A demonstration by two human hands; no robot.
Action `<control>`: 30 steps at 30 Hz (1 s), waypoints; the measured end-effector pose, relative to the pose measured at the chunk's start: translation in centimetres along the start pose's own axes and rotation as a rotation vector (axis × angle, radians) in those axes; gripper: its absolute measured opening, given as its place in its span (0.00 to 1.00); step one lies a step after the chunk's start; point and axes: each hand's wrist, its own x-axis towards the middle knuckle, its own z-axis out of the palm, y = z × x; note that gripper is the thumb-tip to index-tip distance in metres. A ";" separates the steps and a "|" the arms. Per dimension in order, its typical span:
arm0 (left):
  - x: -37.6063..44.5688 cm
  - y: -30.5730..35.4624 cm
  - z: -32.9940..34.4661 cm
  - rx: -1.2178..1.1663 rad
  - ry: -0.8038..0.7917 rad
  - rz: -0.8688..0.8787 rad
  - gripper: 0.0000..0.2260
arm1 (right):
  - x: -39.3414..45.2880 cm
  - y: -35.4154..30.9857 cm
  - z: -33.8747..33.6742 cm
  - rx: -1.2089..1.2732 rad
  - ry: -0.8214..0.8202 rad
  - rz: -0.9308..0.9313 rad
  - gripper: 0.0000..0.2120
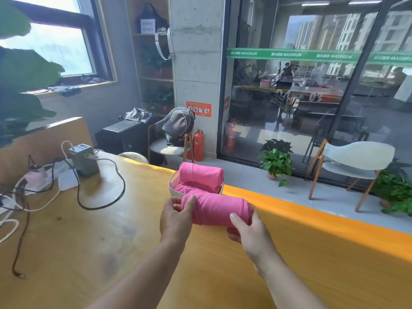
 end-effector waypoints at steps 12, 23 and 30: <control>19.7 1.4 -0.9 0.193 -0.259 0.092 0.17 | 14.0 -3.1 10.7 -0.401 0.335 0.115 0.19; 24.3 -3.8 0.3 0.384 -0.332 0.051 0.18 | 17.3 0.1 11.9 -0.628 0.315 0.194 0.18; 24.0 -4.0 0.3 0.435 -0.321 0.053 0.17 | 17.4 1.1 11.9 -0.566 0.305 0.236 0.19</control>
